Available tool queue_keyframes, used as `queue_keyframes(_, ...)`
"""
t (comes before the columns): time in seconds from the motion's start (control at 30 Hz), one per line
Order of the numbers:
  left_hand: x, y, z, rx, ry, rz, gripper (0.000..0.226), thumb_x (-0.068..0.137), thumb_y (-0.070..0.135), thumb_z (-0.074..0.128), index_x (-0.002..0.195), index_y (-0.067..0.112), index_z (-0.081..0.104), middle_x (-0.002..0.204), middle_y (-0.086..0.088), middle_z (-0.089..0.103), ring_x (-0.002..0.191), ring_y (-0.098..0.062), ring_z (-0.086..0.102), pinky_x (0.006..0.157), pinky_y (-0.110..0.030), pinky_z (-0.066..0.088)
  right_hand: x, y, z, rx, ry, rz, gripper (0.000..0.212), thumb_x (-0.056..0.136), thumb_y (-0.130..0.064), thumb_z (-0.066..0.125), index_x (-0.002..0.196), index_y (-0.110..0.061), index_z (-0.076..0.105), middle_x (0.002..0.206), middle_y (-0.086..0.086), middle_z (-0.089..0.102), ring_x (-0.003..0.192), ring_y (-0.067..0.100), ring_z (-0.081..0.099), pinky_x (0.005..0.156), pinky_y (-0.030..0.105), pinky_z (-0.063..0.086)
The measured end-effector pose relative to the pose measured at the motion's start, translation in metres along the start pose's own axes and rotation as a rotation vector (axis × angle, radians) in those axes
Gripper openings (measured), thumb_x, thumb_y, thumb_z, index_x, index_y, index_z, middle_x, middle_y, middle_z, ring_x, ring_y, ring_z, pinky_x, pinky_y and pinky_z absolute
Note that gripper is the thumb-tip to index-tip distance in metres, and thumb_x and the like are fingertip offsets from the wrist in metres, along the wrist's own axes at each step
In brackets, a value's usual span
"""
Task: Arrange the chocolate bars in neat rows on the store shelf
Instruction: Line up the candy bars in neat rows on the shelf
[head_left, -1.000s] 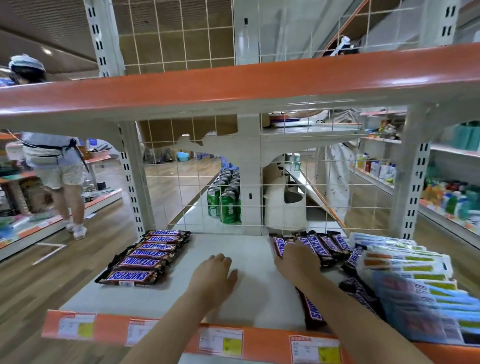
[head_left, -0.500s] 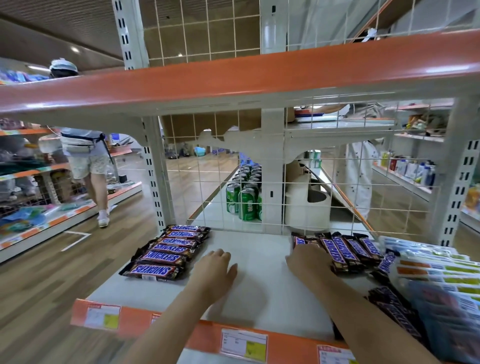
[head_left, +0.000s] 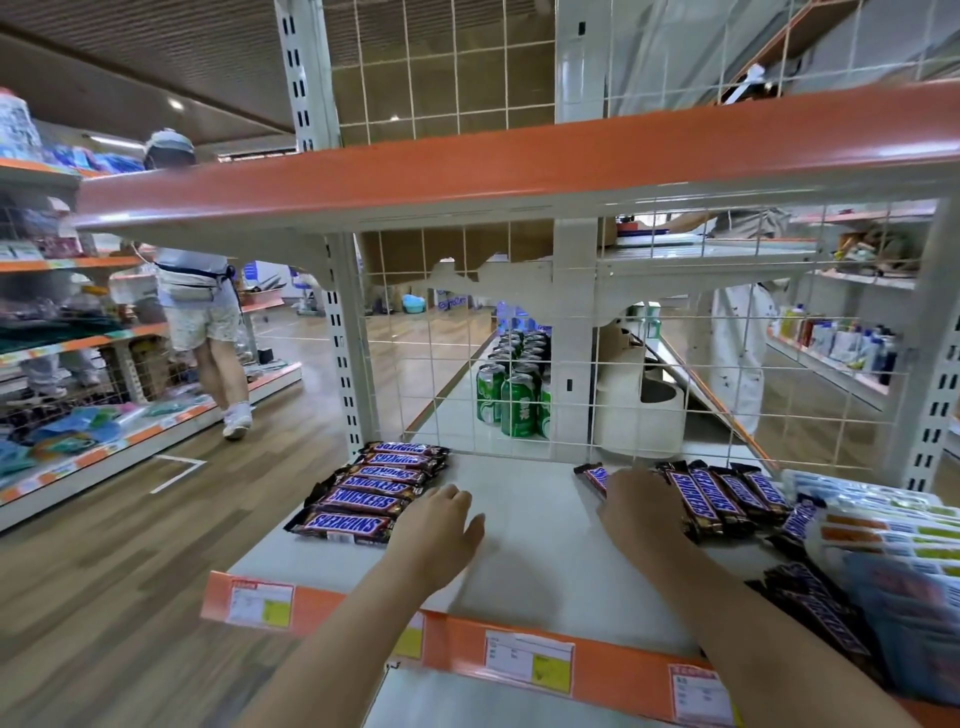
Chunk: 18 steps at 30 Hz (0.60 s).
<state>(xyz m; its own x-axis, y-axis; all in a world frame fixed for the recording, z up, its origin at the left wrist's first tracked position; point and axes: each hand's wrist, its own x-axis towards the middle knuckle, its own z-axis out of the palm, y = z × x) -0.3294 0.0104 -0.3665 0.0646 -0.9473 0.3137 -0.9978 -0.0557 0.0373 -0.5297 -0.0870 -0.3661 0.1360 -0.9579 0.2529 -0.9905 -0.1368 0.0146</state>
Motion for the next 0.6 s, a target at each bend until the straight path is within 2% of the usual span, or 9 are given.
queue_keyframes(0.1, -0.005, -0.004, -0.003, 0.023, 0.001, -0.004, 0.042, 0.099, 0.039, 0.033, 0.122, 0.011, 0.052, 0.120, -0.003, 0.054, 0.113, -0.022, 0.050, 0.086, -0.031, 0.042, -0.005, -0.009, -0.006, -0.127, 0.119, -0.156, 0.027, 0.093, -0.014, 0.048, 0.118, -0.010, 0.056, 0.118, 0.006, 0.055, 0.110, 0.023, 0.055, 0.091, 0.031, 0.043)
queue_keyframes(0.17, -0.008, -0.008, -0.006, 0.019, 0.015, -0.010, 0.043, 0.098, 0.040, 0.033, 0.126, 0.011, 0.051, 0.124, -0.003, 0.053, 0.115, -0.021, 0.049, 0.088, -0.031, 0.043, -0.011, -0.017, -0.014, -0.152, 0.193, -0.265, 0.028, 0.091, -0.008, 0.048, 0.118, -0.007, 0.055, 0.115, 0.008, 0.054, 0.106, 0.024, 0.055, 0.089, 0.033, 0.043)
queue_keyframes(0.2, -0.009, -0.011, -0.007, 0.015, 0.023, -0.014, 0.044, 0.098, 0.040, 0.033, 0.127, 0.011, 0.051, 0.126, -0.003, 0.053, 0.116, -0.021, 0.049, 0.089, -0.032, 0.043, -0.015, -0.022, -0.020, -0.177, 0.265, -0.333, 0.026, 0.087, -0.009, 0.055, 0.113, -0.005, 0.058, 0.109, 0.009, 0.057, 0.100, 0.025, 0.057, 0.084, 0.034, 0.045)
queue_keyframes(0.23, -0.010, -0.013, -0.009, 0.014, 0.031, -0.017, 0.044, 0.098, 0.040, 0.034, 0.127, 0.012, 0.050, 0.127, -0.002, 0.052, 0.116, -0.021, 0.048, 0.089, -0.032, 0.043, -0.018, -0.024, -0.024, -0.177, 0.363, -0.398, 0.030, 0.073, -0.012, 0.071, 0.101, -0.003, 0.064, 0.097, 0.010, 0.061, 0.087, 0.024, 0.061, 0.076, 0.033, 0.048)
queue_keyframes(0.27, -0.011, -0.015, -0.011, 0.018, 0.040, -0.019, 0.043, 0.098, 0.039, 0.034, 0.128, 0.012, 0.050, 0.127, -0.002, 0.052, 0.116, -0.021, 0.048, 0.088, -0.031, 0.042, -0.020, -0.026, -0.027, -0.185, 0.444, -0.447, 0.038, 0.051, -0.013, 0.084, 0.085, -0.004, 0.069, 0.082, 0.009, 0.063, 0.071, 0.023, 0.062, 0.064, 0.031, 0.050)
queue_keyframes(0.3, -0.012, -0.017, -0.013, 0.025, 0.053, -0.018, 0.042, 0.098, 0.039, 0.035, 0.128, 0.013, 0.049, 0.126, -0.002, 0.052, 0.116, -0.020, 0.047, 0.087, -0.031, 0.042, -0.022, -0.028, -0.029, -0.174, 0.505, -0.487, 0.045, 0.032, -0.010, 0.087, 0.075, -0.006, 0.071, 0.071, 0.007, 0.063, 0.061, 0.022, 0.061, 0.056, 0.029, 0.050)
queue_keyframes(0.33, -0.014, -0.020, -0.015, 0.031, 0.068, -0.018, 0.041, 0.098, 0.039, 0.035, 0.128, 0.014, 0.049, 0.125, -0.002, 0.052, 0.116, -0.020, 0.047, 0.087, -0.030, 0.041, -0.024, -0.031, -0.029, -0.156, 0.551, -0.533, 0.049, 0.025, -0.007, 0.085, 0.072, -0.007, 0.072, 0.068, 0.007, 0.062, 0.057, 0.022, 0.060, 0.055, 0.027, 0.051)
queue_keyframes(0.43, -0.019, -0.029, -0.020, 0.029, 0.119, -0.028, 0.043, 0.097, 0.039, 0.038, 0.133, 0.015, 0.042, 0.132, -0.001, 0.046, 0.122, -0.021, 0.042, 0.093, -0.030, 0.038, -0.028, -0.037, -0.031, -0.103, 0.622, -0.641, 0.052, 0.030, -0.005, 0.083, 0.081, -0.008, 0.072, 0.074, 0.006, 0.064, 0.063, 0.022, 0.063, 0.062, 0.025, 0.052)
queue_keyframes(0.6, -0.030, -0.045, -0.026, 0.080, 0.201, -0.061, 0.067, 0.094, 0.047, 0.043, 0.147, 0.013, 0.020, 0.151, -0.002, 0.025, 0.138, -0.021, 0.026, 0.111, -0.031, 0.024, -0.036, -0.049, -0.038, -0.007, 0.683, -0.718, 0.053, 0.044, -0.016, 0.090, 0.093, -0.009, 0.072, 0.084, 0.005, 0.067, 0.073, 0.020, 0.065, 0.067, 0.026, 0.054)
